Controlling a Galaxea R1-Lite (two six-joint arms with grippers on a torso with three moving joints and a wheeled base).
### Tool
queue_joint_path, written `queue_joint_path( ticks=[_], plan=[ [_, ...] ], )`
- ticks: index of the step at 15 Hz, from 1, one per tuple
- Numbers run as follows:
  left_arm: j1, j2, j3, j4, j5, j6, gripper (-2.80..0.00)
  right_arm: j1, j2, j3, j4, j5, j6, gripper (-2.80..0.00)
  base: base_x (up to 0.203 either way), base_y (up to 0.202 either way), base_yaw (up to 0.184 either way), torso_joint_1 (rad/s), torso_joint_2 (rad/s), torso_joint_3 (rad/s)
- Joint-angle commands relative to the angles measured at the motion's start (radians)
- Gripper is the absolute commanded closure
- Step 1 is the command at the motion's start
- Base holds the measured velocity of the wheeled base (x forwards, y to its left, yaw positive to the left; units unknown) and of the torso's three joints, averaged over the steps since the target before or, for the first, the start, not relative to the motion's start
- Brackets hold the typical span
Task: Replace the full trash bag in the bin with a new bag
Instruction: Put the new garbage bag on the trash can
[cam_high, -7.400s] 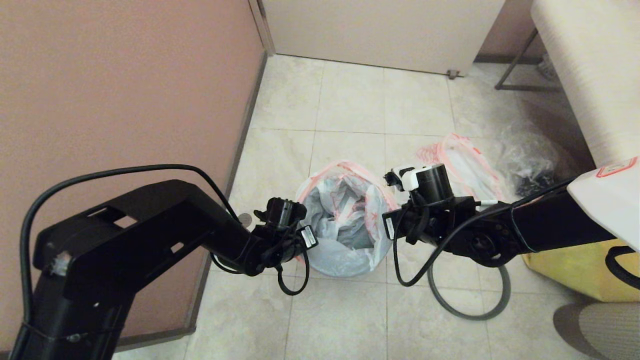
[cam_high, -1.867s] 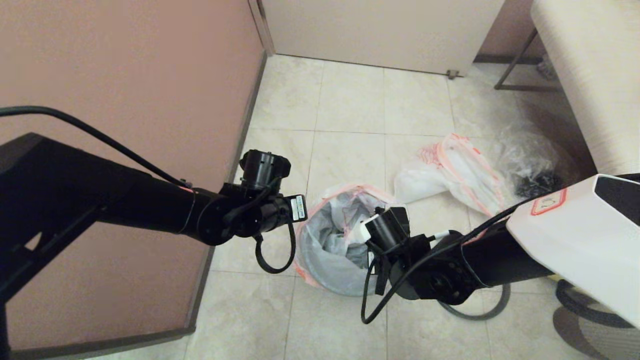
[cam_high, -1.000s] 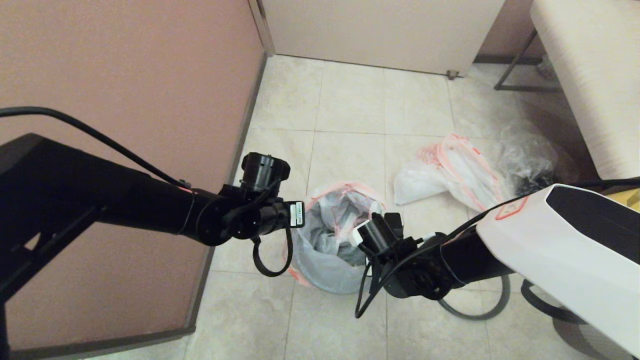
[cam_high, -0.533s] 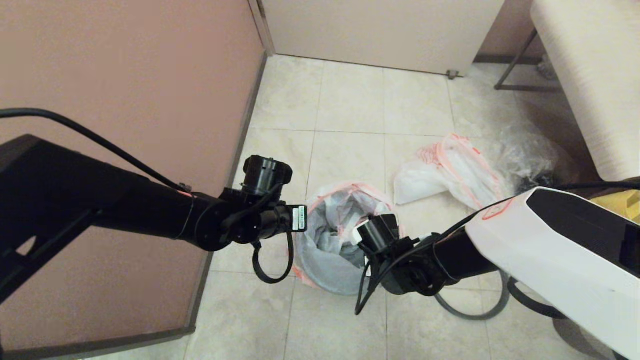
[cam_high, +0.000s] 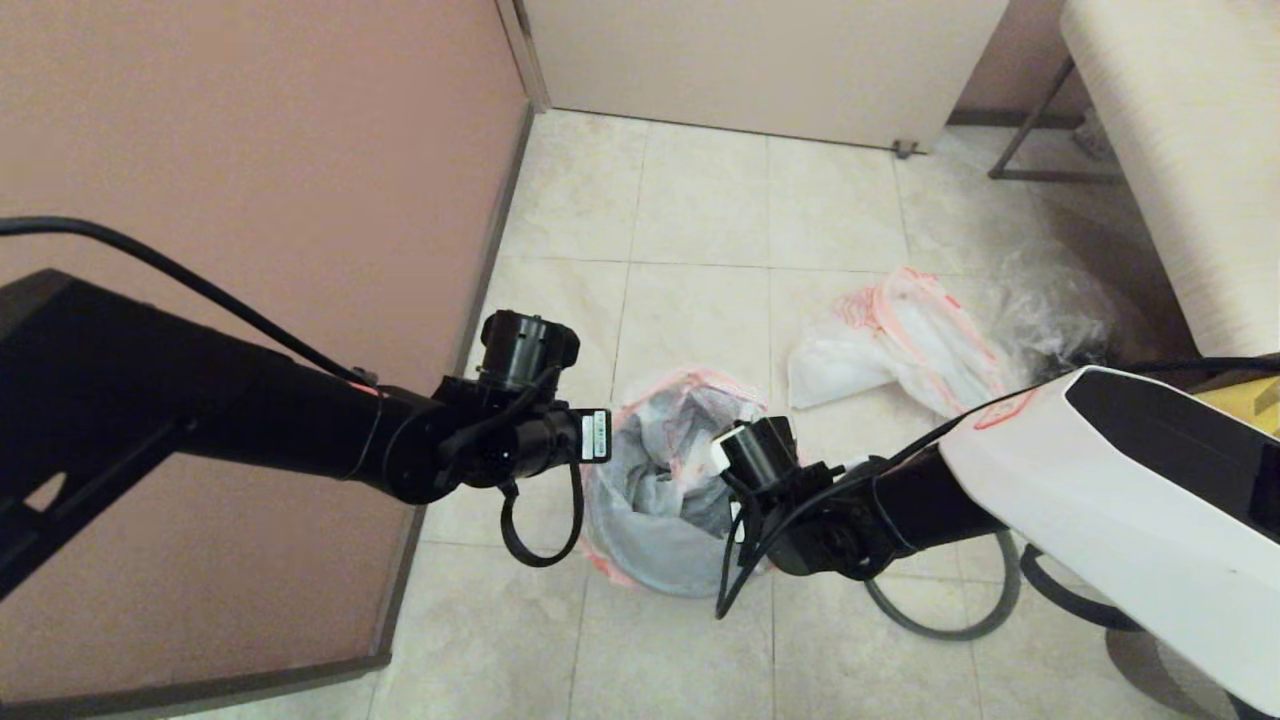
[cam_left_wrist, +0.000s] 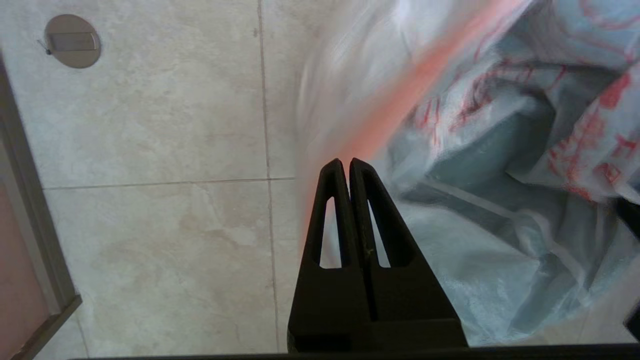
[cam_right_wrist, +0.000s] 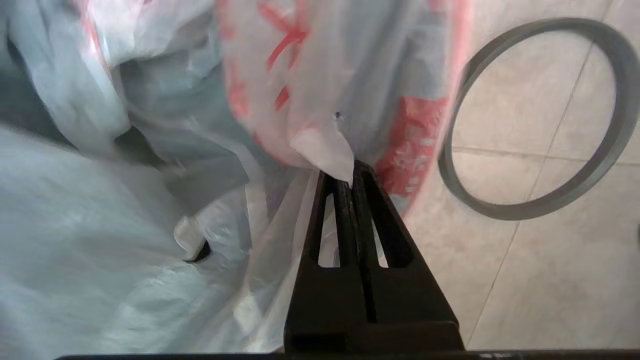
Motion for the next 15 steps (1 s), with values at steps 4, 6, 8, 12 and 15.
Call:
queue_joint_path(
  ticks=[4,6,8,12,15],
  plan=[
    [-0.001,-0.012,0.004,0.001,0.002,-0.002,0.00,0.034,-0.045,-0.003,-0.022,0.005,-0.069,0.00,0.000,0.000,0.000,0.000,0.00,0.000],
    [-0.001,-0.017,0.004,0.001,0.002,0.000,0.00,0.042,-0.042,-0.001,-0.079,0.005,-0.127,0.00,0.000,0.000,0.000,0.000,0.00,0.000],
    [0.000,-0.017,0.004,0.001,0.002,0.000,0.00,0.050,-0.047,0.006,-0.080,-0.003,-0.132,0.00,0.000,0.000,0.000,0.000,0.00,0.000],
    [0.000,-0.017,0.005,0.003,0.002,0.002,0.00,0.030,-0.032,0.032,-0.081,-0.046,-0.127,-2.80,0.000,0.000,0.000,0.000,0.00,0.000],
    [0.000,-0.025,0.006,0.003,0.002,0.003,0.00,0.036,-0.081,0.077,-0.078,-0.056,-0.115,-2.80,0.000,0.000,0.000,0.000,0.00,0.000]
  ],
)
